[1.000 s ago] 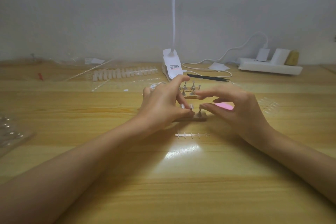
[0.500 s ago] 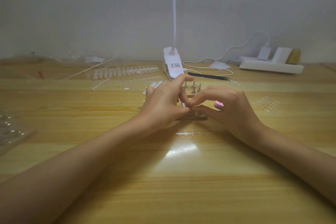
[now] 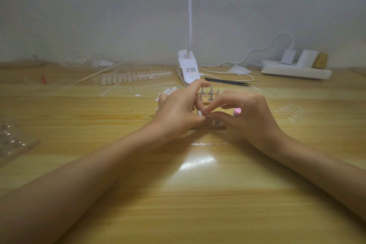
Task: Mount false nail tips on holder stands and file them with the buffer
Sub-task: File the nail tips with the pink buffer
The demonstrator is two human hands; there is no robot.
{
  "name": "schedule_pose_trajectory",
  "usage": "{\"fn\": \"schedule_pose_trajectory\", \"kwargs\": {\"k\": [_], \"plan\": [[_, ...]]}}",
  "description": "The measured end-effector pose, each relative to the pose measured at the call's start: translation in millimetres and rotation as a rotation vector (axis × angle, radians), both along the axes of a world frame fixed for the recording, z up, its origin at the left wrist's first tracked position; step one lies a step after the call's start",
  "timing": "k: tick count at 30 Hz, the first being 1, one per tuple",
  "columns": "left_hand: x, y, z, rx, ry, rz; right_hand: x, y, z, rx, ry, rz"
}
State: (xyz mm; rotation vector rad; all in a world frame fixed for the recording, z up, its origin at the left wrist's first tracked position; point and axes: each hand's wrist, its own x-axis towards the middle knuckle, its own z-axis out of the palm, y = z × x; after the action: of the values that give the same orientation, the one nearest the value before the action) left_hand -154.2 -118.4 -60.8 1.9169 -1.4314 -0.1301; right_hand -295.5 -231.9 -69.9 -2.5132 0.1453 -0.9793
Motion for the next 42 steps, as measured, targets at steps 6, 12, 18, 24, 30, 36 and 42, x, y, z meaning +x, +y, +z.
{"fn": "schedule_pose_trajectory", "kwargs": {"k": [6, 12, 18, 24, 30, 36, 42], "plan": [[-0.1, 0.7, 1.7, 0.004, 0.013, -0.008, -1.6, 4.1, 2.7, 0.089, -0.026, 0.016], [-1.3, 1.8, 3.5, 0.026, 0.032, -0.017, -3.0, 6.1, 2.8, 0.056, -0.036, -0.007], [-1.4, 2.2, 4.0, 0.026, 0.033, -0.017, -2.5, 2.8, 1.5, 0.133, -0.029, 0.021], [-0.6, 2.0, 3.6, 0.023, 0.033, -0.01, -1.6, 2.7, -0.3, 0.162, -0.035, 0.034], [-1.8, 3.1, 4.5, 0.024, 0.03, -0.019, -6.3, 4.4, -2.3, 0.134, -0.003, -0.005], [-1.1, 1.4, 1.4, -0.003, 0.006, -0.007, -17.0, -1.1, -3.7, 0.115, -0.04, -0.062], [-1.3, -0.8, -1.3, -0.032, -0.066, 0.007, -15.2, -0.7, -7.5, -0.023, -0.006, -0.054]]}}
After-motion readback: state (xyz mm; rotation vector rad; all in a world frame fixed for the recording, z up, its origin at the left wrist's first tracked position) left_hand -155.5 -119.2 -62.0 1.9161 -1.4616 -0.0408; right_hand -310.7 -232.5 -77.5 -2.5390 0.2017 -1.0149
